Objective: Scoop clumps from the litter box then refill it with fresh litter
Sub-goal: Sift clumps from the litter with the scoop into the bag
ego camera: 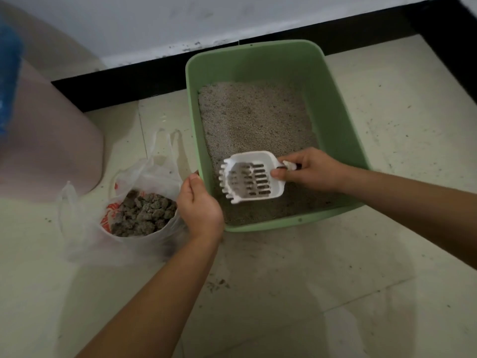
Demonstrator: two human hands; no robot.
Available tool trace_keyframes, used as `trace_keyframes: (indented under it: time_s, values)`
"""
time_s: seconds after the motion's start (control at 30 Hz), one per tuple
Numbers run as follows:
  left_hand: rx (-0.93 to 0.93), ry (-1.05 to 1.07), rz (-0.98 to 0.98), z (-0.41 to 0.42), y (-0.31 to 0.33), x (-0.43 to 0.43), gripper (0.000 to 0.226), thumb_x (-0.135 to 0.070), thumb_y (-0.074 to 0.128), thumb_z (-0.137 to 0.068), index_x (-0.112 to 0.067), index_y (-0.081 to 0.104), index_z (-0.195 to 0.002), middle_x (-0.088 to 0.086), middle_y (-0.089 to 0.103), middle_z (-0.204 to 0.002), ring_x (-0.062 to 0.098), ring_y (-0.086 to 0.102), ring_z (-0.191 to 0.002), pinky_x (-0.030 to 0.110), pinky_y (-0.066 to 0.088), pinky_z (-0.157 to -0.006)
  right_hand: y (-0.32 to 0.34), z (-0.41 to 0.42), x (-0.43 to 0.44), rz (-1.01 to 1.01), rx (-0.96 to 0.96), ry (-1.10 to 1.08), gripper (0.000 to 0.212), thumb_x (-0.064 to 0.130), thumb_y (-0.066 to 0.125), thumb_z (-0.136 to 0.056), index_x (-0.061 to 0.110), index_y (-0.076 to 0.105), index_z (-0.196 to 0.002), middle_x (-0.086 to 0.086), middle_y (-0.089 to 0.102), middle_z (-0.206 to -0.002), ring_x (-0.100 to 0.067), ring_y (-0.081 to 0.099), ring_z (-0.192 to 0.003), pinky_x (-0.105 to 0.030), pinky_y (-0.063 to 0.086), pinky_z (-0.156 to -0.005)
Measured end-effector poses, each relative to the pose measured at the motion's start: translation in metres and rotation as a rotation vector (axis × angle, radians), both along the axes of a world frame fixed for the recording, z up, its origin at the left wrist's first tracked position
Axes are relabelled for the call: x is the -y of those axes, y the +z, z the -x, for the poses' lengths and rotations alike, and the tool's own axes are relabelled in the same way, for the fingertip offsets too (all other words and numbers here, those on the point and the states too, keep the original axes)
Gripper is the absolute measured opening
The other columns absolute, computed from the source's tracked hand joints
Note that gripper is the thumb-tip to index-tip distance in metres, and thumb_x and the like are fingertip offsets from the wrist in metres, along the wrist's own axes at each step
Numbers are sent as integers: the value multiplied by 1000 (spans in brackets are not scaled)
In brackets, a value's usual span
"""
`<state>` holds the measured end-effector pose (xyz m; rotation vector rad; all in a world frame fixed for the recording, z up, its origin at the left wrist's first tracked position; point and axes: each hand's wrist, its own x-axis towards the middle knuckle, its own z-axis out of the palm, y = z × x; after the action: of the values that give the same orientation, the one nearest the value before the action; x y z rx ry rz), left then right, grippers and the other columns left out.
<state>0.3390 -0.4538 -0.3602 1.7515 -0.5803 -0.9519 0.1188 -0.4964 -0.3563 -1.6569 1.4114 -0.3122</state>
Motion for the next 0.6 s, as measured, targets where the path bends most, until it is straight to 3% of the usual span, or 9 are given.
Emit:
trace_keyframes:
  time_s: [0.13,0.2,0.27,0.33,0.4,0.53,0.6]
  values:
    - [26,-15,7,-1,-2,0,32,-20,42,-103,1,65,-105,8,65,-93,19,58,-90,33,46,-84,2,-7,-3,50,-11,-63,27,42,67,-90,21,77,-105,-5,74,-77,-21,65,-65,-35,53,-68]
    - [25,-6,9,-1,-2,0,33,-21,42,-103,3,65,-108,11,67,-99,24,61,-95,36,48,-89,4,-10,-1,60,-53,-88,24,40,67,-91,23,77,-105,10,67,-60,-1,54,-51,-21,46,-55]
    - [19,-5,6,-1,-3,0,35,-22,42,-103,3,65,-112,18,67,-110,31,61,-107,42,48,-98,8,-14,3,73,-91,-115,21,39,66,-92,26,76,-104,16,61,-54,5,51,-47,-11,36,-48]
    - [22,-10,-4,-1,-3,0,33,-22,42,-103,1,66,-103,13,69,-99,27,63,-95,40,50,-89,11,-23,2,106,-121,-89,19,40,65,-92,28,75,-103,15,64,-61,7,56,-53,-12,39,-51]
    - [20,-18,3,-1,-1,-1,32,-21,41,-103,-3,64,-91,9,64,-84,22,59,-80,40,48,-79,13,-31,-4,125,-162,-44,20,41,64,-93,27,75,-102,12,68,-70,-3,64,-66,-21,43,-61]
    - [17,-10,1,-1,-4,0,36,-22,42,-103,6,63,-115,25,64,-115,39,58,-112,48,44,-99,14,-20,-10,147,-211,-29,22,42,63,-93,26,75,-103,13,66,-75,-4,61,-69,-24,41,-66]
    - [29,-16,-1,-3,-7,0,35,-22,42,-103,3,65,-110,17,68,-107,31,62,-101,45,48,-95,14,-19,-14,148,-194,-27,14,42,63,-93,31,72,-89,16,62,-67,1,58,-63,-21,38,-61]
